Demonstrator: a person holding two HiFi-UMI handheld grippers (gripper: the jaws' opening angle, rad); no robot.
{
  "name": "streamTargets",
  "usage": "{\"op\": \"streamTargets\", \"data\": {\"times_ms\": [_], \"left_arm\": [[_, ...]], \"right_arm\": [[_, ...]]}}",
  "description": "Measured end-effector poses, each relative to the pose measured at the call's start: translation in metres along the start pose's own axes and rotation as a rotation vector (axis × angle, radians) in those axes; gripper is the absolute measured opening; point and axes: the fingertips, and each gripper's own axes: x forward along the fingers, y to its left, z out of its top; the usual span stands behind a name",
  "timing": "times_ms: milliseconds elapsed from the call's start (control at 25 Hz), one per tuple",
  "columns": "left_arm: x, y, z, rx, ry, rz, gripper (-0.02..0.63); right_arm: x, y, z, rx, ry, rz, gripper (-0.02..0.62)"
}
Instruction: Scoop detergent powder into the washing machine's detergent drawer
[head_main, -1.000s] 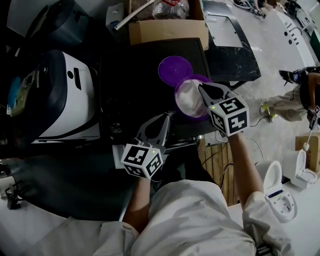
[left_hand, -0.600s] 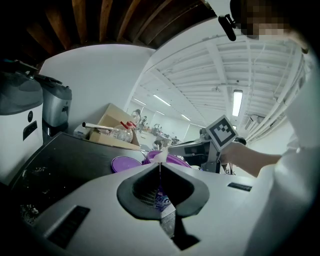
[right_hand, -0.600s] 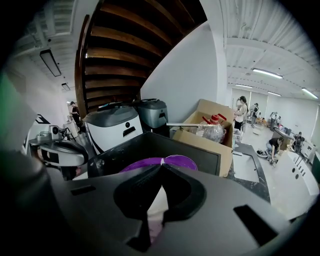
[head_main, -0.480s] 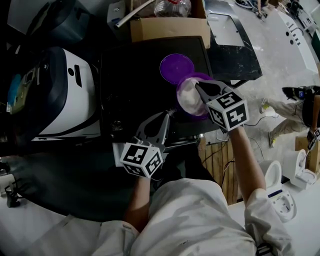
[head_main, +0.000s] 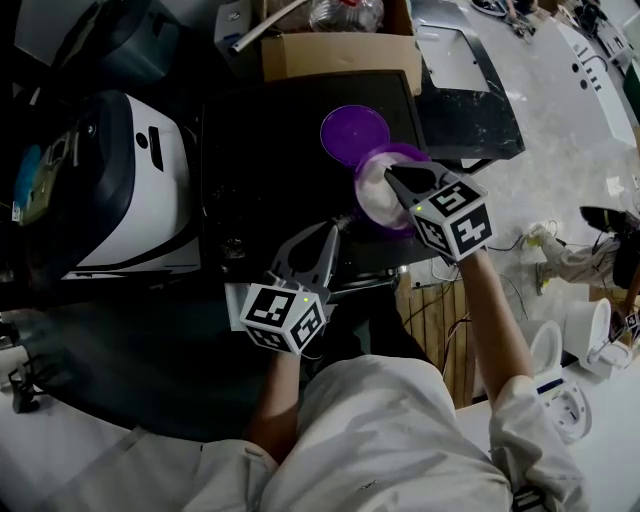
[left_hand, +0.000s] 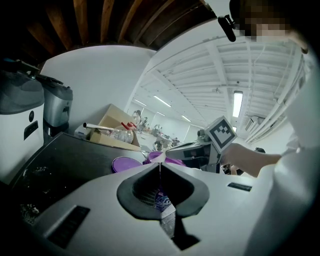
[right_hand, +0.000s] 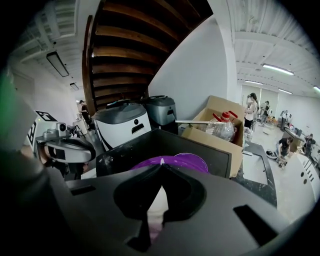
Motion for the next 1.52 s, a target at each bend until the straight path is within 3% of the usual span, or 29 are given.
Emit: {"op": "streamTargets", "data": {"times_ms": [400, 1520], "left_arm": [[-0.004, 0.0, 0.001, 0.001, -0.004, 0.002, 0.02], [-0.012, -0.003, 0.004, 0.016, -0.019, -0.022, 0.02]], "right_arm": [[0.003, 0.019, -0.006, -0.013, 0.029, 0.073, 0.008], [-0.013, 0.052, -0.001, 0.243, -0.068, 0.205, 0.008]]}}
